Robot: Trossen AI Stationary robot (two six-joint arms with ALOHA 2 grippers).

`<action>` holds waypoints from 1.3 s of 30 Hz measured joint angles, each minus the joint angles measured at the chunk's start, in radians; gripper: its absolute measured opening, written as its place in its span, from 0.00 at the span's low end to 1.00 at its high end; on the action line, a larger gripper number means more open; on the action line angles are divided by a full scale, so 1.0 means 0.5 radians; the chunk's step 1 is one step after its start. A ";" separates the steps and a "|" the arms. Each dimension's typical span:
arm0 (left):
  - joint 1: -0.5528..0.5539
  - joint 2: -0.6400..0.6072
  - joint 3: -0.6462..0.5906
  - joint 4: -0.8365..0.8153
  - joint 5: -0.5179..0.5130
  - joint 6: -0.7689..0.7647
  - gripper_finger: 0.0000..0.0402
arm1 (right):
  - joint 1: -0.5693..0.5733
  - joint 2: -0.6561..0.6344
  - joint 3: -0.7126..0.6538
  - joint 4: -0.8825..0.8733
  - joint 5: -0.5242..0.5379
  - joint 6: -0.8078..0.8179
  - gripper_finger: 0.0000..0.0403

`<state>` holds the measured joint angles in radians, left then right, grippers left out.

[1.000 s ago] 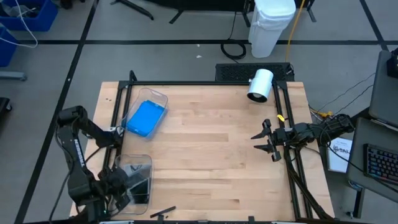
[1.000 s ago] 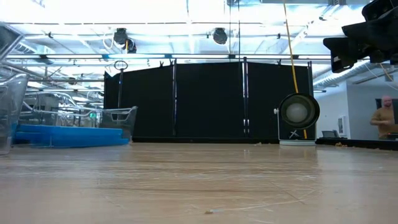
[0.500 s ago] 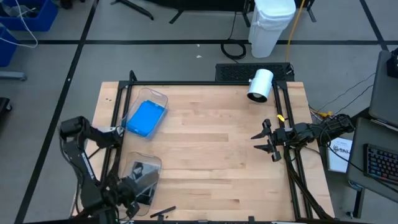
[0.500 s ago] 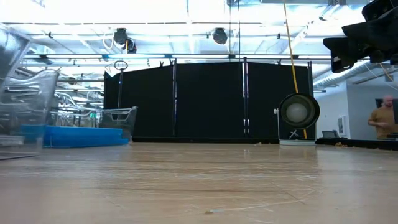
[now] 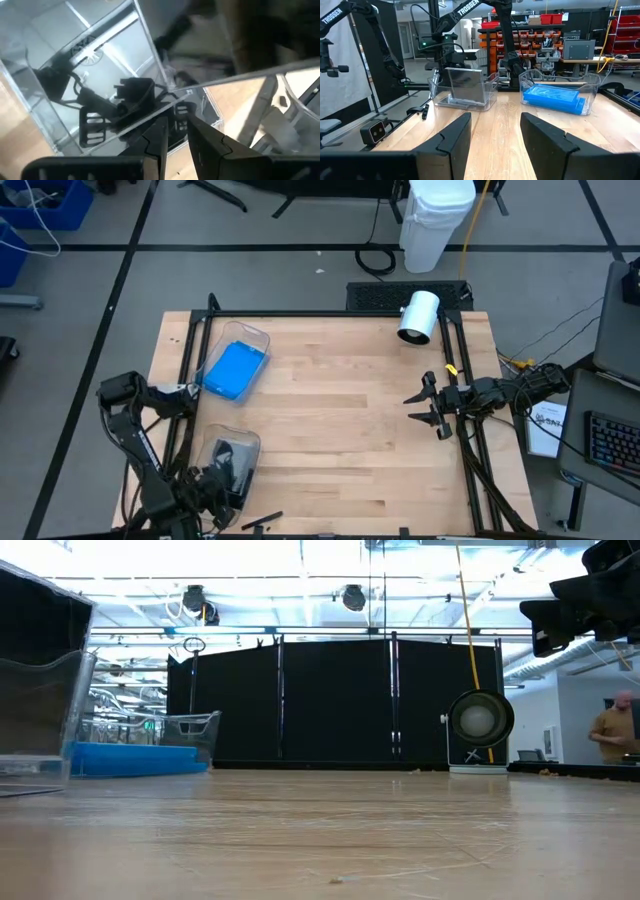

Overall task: Pick & place jewel cases by type
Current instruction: Return to Home Position

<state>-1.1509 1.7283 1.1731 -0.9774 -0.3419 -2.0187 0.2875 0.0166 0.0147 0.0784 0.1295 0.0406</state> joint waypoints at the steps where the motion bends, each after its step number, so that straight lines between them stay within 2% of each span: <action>1: -0.005 -0.006 0.001 -0.001 -0.008 -0.013 0.19 | 0.000 0.000 0.000 0.000 0.000 0.000 0.41; 4: -0.031 -0.015 0.005 -0.003 -0.147 0.005 0.19 | 0.000 0.000 0.000 0.000 0.000 0.000 0.41; 9: -0.098 -0.019 0.100 -0.086 -0.554 0.125 0.19 | 0.001 0.000 0.000 0.000 0.000 0.000 0.41; 14: -0.096 -0.019 0.241 -0.176 -0.838 0.294 0.19 | 0.000 0.000 -0.002 0.000 0.000 0.000 0.41; 19: 0.022 -0.021 0.347 -0.168 -0.938 0.582 0.20 | 0.000 0.000 -0.002 0.000 0.000 0.000 0.41; 26: 0.210 -0.021 0.315 -0.149 -0.986 0.894 0.20 | 0.000 0.000 -0.002 0.000 0.000 0.000 0.41; 28: 0.242 -0.021 0.315 -0.123 -1.218 1.012 0.20 | 0.001 0.000 -0.002 0.000 0.000 0.000 0.41; 32: 0.273 -0.021 0.315 0.044 -1.814 1.427 0.20 | 0.000 0.000 -0.002 0.000 0.000 0.000 0.41; 34: 0.304 -0.021 0.316 0.112 -1.975 1.637 0.20 | 0.000 0.000 -0.002 0.000 0.000 0.000 0.41; 39: 0.503 -0.031 0.316 0.107 -1.917 1.753 0.20 | 0.001 0.000 -0.002 0.000 0.000 0.000 0.41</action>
<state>-0.8996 1.7126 1.3312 -0.9241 -1.3003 -1.1420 0.2878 0.0166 0.0139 0.0784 0.1295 0.0406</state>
